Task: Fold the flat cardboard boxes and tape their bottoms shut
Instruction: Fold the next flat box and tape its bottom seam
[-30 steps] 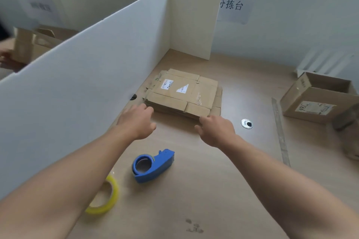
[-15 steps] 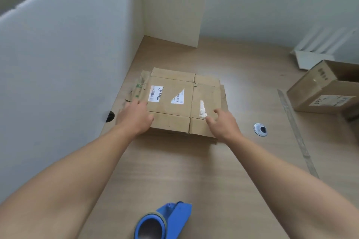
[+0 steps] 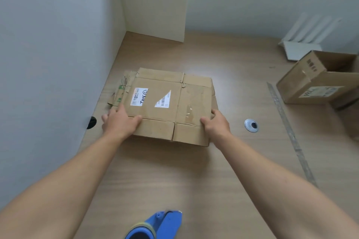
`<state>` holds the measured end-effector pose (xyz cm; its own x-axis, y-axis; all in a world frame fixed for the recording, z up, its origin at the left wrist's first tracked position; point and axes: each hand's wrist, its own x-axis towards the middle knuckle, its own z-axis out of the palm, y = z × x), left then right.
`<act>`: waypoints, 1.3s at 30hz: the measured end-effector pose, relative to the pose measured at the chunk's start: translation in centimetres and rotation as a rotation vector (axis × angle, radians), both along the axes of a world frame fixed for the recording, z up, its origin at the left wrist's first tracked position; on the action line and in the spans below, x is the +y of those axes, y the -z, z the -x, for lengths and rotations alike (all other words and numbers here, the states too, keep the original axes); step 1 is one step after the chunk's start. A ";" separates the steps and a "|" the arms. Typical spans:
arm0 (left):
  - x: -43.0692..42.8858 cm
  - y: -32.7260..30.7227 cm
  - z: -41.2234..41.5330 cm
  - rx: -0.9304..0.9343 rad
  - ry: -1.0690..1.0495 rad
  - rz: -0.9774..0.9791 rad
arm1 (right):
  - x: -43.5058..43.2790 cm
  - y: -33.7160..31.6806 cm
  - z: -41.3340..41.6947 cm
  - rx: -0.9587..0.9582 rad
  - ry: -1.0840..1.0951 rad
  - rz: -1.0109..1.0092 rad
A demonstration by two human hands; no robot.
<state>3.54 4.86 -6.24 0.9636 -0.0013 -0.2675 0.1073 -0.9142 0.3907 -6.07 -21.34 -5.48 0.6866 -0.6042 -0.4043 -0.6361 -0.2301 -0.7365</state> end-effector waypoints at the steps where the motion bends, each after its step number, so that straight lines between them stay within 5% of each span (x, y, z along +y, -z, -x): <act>1: 0.1 0.0 0.0 0.005 0.003 0.028 | -0.1 0.0 0.4 -0.019 -0.003 -0.061; 11: -0.9 -3.1 8.2 -0.085 -0.102 0.302 | -1.6 -2.9 8.6 -0.290 0.013 -0.462; 22: -3.9 -6.6 23.0 -0.125 -0.024 0.912 | -6.7 -4.9 24.4 -0.510 -0.058 -0.311; 39: -5.1 -4.8 37.3 -0.118 -0.017 0.992 | -4.8 -4.5 36.6 -0.489 -0.367 -0.283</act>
